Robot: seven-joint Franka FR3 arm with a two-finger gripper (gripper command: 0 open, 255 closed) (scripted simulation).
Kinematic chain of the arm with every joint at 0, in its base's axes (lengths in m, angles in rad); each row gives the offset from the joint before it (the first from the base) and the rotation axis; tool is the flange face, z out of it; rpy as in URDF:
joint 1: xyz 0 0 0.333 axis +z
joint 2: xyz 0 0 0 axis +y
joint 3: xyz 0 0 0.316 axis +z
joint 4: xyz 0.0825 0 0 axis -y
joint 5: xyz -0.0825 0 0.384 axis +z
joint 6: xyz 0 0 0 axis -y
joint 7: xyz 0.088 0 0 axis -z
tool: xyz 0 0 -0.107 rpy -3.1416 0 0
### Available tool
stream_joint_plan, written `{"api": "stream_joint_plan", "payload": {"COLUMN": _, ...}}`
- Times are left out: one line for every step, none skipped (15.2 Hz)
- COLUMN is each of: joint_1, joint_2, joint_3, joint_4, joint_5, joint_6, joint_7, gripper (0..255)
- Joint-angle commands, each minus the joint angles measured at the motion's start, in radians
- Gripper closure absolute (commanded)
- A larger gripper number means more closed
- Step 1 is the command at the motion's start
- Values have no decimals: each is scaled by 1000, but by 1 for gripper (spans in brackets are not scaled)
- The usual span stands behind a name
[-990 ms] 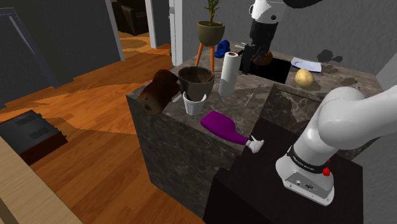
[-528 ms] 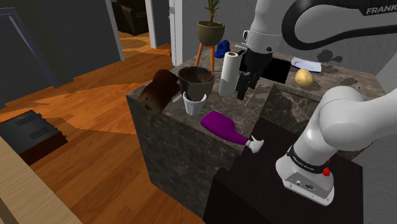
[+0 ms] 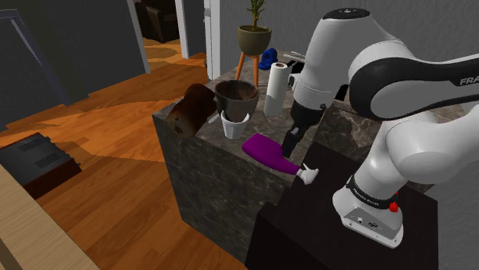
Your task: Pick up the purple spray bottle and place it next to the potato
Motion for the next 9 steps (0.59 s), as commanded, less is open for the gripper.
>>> {"api": "stream_joint_plan", "payload": {"joint_1": 49, "joint_2": 8, "joint_3": 54, "joint_4": -40, "joint_5": 42, "joint_6": 53, "joint_7": 41, "gripper": 0}}
{"api": "stream_joint_plan", "payload": {"joint_1": 67, "joint_2": 17, "joint_3": 75, "joint_4": -52, "joint_5": 57, "joint_6": 75, "joint_7": 57, "gripper": 0}}
{"api": "stream_joint_plan", "payload": {"joint_1": 68, "joint_2": 26, "joint_3": 78, "joint_4": -62, "joint_5": 60, "joint_6": 94, "joint_7": 57, "gripper": 0}}
{"api": "stream_joint_plan", "payload": {"joint_1": 68, "joint_2": 36, "joint_3": 82, "joint_4": -71, "joint_5": 63, "joint_6": 113, "joint_7": 57, "gripper": 0}}
{"api": "stream_joint_plan", "payload": {"joint_1": 68, "joint_2": 47, "joint_3": 86, "joint_4": -80, "joint_5": 66, "joint_6": 132, "joint_7": 57, "gripper": 0}}
{"api": "stream_joint_plan", "payload": {"joint_1": 68, "joint_2": 58, "joint_3": 89, "joint_4": -89, "joint_5": 69, "joint_6": 152, "joint_7": 57, "gripper": 0}}
{"api": "stream_joint_plan", "payload": {"joint_1": 68, "joint_2": 70, "joint_3": 93, "joint_4": -98, "joint_5": 72, "joint_6": 173, "joint_7": 57, "gripper": 0}}
{"api": "stream_joint_plan", "payload": {"joint_1": 68, "joint_2": 83, "joint_3": 97, "joint_4": -106, "joint_5": 76, "joint_6": 193, "joint_7": 57, "gripper": 0}}
{"api": "stream_joint_plan", "payload": {"joint_1": 68, "joint_2": 96, "joint_3": 101, "joint_4": -114, "joint_5": 79, "joint_6": 215, "joint_7": 57, "gripper": 0}}
